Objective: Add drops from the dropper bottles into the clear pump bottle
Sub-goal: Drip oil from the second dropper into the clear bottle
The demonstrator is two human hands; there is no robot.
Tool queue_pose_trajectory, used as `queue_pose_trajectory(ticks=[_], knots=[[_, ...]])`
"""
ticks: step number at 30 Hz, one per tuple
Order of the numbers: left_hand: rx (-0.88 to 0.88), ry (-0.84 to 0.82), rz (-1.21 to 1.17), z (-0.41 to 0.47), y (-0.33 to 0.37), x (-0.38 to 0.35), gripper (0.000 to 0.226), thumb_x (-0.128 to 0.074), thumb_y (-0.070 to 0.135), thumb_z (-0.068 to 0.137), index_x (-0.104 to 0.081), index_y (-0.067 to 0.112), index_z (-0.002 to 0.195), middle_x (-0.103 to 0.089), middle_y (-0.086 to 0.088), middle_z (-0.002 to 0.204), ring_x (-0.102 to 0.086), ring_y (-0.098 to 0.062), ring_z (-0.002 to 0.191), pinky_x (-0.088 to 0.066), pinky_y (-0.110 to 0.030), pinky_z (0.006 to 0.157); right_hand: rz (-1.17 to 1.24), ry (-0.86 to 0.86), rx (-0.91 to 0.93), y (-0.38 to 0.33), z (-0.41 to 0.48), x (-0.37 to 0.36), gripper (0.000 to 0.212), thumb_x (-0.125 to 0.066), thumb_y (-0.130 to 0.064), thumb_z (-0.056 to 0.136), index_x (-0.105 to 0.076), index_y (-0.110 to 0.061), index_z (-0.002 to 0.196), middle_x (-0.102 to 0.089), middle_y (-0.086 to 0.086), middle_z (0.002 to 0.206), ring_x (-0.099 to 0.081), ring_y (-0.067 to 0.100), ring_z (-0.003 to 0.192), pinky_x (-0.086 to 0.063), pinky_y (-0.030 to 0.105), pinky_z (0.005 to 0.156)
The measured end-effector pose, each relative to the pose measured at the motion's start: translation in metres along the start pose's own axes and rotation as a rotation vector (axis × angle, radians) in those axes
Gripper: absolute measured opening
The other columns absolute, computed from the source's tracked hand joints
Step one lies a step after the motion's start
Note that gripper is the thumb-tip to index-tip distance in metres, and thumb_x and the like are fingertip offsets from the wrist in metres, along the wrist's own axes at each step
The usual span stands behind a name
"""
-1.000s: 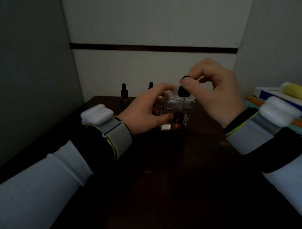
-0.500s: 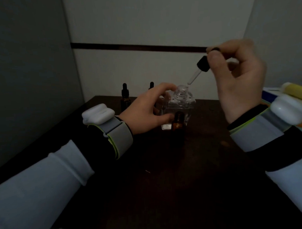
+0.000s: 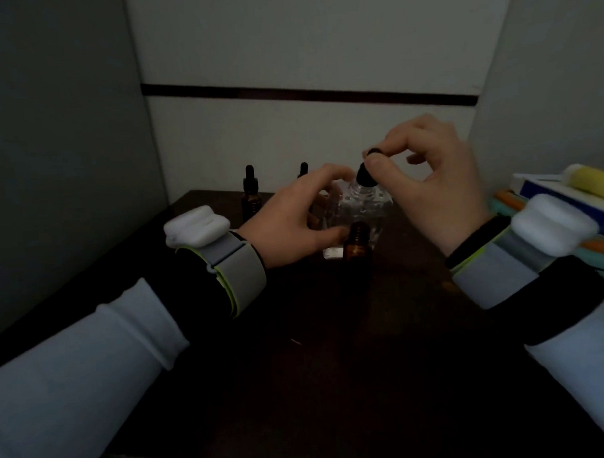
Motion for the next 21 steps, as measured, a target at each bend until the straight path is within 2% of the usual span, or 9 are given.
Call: queue_pose_trajectory(ticks=[3, 6, 11, 15, 18, 21], knots=[[-0.002, -0.006, 0.001, 0.0, 0.0002, -0.0004, 0.058, -0.07, 0.02, 0.081, -0.041, 0.031, 0.13, -0.052, 0.002, 0.121, -0.055, -0.006, 0.101, -0.049, -0.02, 0.079, -0.013, 0.002, 0.013, 0.0008, 0.0016, 0.0011, 0.012, -0.058, -0.037, 0.08, -0.057, -0.029, 0.072, -0.05, -0.022, 0.081, -0.047, 0.01, 0.092, -0.038, 0.023, 0.076], [-0.002, -0.001, 0.008, 0.0006, -0.0009, -0.0004, 0.059, -0.07, 0.02, 0.081, -0.041, 0.03, 0.131, -0.053, 0.002, 0.121, -0.056, -0.01, 0.103, -0.049, -0.025, 0.08, 0.012, -0.019, -0.001, 0.001, 0.0009, -0.0007, 0.008, -0.057, -0.041, 0.079, -0.056, -0.038, 0.072, -0.051, -0.021, 0.082, -0.047, 0.008, 0.092, -0.037, 0.021, 0.075], [-0.006, -0.01, 0.016, 0.001, -0.0014, -0.0008, 0.06, -0.07, 0.019, 0.082, -0.04, 0.028, 0.133, -0.052, 0.001, 0.122, -0.056, -0.012, 0.103, -0.049, -0.024, 0.08, 0.016, -0.004, 0.008, 0.0023, 0.0012, 0.0005, 0.01, -0.061, -0.035, 0.081, -0.06, -0.029, 0.073, -0.053, -0.021, 0.081, -0.047, 0.005, 0.089, -0.034, 0.018, 0.076], [-0.003, -0.004, 0.009, 0.0009, -0.003, -0.001, 0.06, -0.07, 0.021, 0.082, -0.04, 0.029, 0.133, -0.053, 0.001, 0.121, -0.057, -0.012, 0.104, -0.05, -0.028, 0.081, 0.026, -0.02, -0.008, 0.0029, 0.0003, -0.0014, 0.008, -0.06, -0.037, 0.079, -0.059, -0.034, 0.072, -0.053, -0.022, 0.082, -0.048, 0.006, 0.091, -0.035, 0.016, 0.077], [-0.014, -0.004, 0.006, 0.0006, -0.0017, -0.0007, 0.06, -0.071, 0.02, 0.081, -0.04, 0.028, 0.133, -0.053, 0.001, 0.121, -0.057, -0.011, 0.103, -0.05, -0.027, 0.08, 0.019, -0.017, 0.001, 0.002, 0.001, -0.0006, 0.01, -0.063, -0.032, 0.081, -0.058, -0.031, 0.071, -0.053, -0.022, 0.081, -0.047, 0.002, 0.088, -0.034, 0.014, 0.076], [-0.013, -0.007, 0.01, 0.0012, -0.0026, -0.0005, 0.06, -0.07, 0.021, 0.082, -0.04, 0.028, 0.133, -0.052, 0.001, 0.122, -0.057, -0.012, 0.104, -0.05, -0.028, 0.08, 0.032, -0.034, -0.006, 0.0013, 0.0007, -0.0014, 0.011, -0.06, -0.036, 0.08, -0.055, -0.038, 0.071, -0.053, -0.022, 0.081, -0.049, 0.004, 0.089, -0.036, 0.016, 0.077]])
Point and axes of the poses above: each hand's wrist, its own z-axis towards the middle knuckle, its own x-axis out of the back of the hand, y = z × x, the point moved 5 cm from there along z, towards the middle knuckle
